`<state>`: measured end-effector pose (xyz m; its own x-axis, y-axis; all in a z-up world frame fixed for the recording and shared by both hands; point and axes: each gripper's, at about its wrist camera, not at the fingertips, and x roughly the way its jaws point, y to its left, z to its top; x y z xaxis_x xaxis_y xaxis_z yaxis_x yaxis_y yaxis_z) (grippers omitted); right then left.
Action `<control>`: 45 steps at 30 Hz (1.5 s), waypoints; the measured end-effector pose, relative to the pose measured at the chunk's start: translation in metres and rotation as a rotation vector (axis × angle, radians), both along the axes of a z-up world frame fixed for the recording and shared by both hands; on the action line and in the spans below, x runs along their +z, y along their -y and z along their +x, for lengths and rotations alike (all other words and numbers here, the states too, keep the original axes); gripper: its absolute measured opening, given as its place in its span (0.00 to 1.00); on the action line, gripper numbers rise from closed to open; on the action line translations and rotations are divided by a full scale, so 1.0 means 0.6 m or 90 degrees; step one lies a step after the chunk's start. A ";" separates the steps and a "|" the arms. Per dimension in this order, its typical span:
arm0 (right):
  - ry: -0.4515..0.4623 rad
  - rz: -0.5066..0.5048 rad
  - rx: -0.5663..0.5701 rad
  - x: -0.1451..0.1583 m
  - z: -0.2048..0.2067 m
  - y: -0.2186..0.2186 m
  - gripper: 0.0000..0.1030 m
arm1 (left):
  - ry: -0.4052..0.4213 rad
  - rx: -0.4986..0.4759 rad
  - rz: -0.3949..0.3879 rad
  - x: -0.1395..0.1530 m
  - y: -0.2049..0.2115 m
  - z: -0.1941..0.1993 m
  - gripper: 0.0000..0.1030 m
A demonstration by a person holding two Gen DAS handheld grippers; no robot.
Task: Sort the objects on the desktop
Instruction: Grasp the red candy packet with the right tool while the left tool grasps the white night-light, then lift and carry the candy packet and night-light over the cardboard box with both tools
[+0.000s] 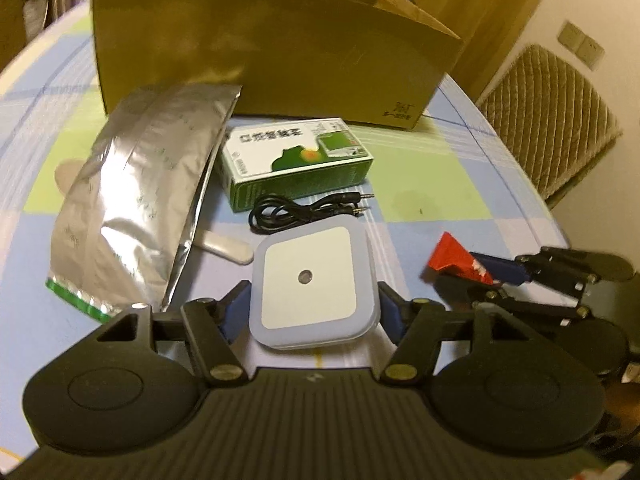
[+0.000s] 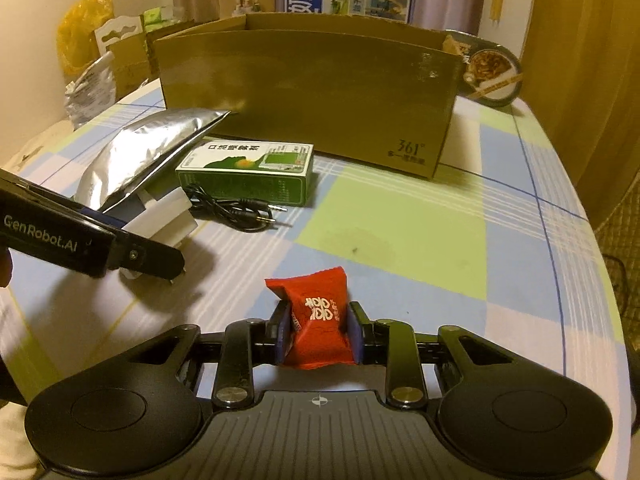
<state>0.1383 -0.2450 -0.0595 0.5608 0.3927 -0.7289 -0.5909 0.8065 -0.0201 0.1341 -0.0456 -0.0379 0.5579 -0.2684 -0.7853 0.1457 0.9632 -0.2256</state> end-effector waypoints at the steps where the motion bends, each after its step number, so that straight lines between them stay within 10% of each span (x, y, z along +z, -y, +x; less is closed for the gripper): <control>1: -0.002 0.001 -0.004 -0.001 -0.001 0.003 0.26 | 0.015 -0.022 0.030 0.003 0.012 -0.006 0.59; 13: -0.005 0.015 -0.016 -0.008 -0.005 0.023 0.46 | 0.032 -0.071 0.066 0.001 0.039 -0.020 0.58; 28: -0.008 0.028 0.003 -0.010 -0.003 0.019 0.46 | -0.040 0.031 -0.151 -0.017 -0.025 0.004 0.65; 38: -0.009 0.028 0.001 -0.010 -0.003 0.018 0.46 | -0.015 0.016 -0.109 -0.011 -0.013 -0.003 0.59; 45: -0.012 0.012 -0.004 -0.001 -0.002 0.016 0.24 | 0.009 -0.002 -0.068 -0.002 -0.005 -0.020 0.59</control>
<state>0.1371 -0.2549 -0.0600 0.5493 0.4023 -0.7324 -0.5856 0.8106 0.0060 0.1223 -0.0427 -0.0388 0.5678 -0.3518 -0.7442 0.1526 0.9334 -0.3249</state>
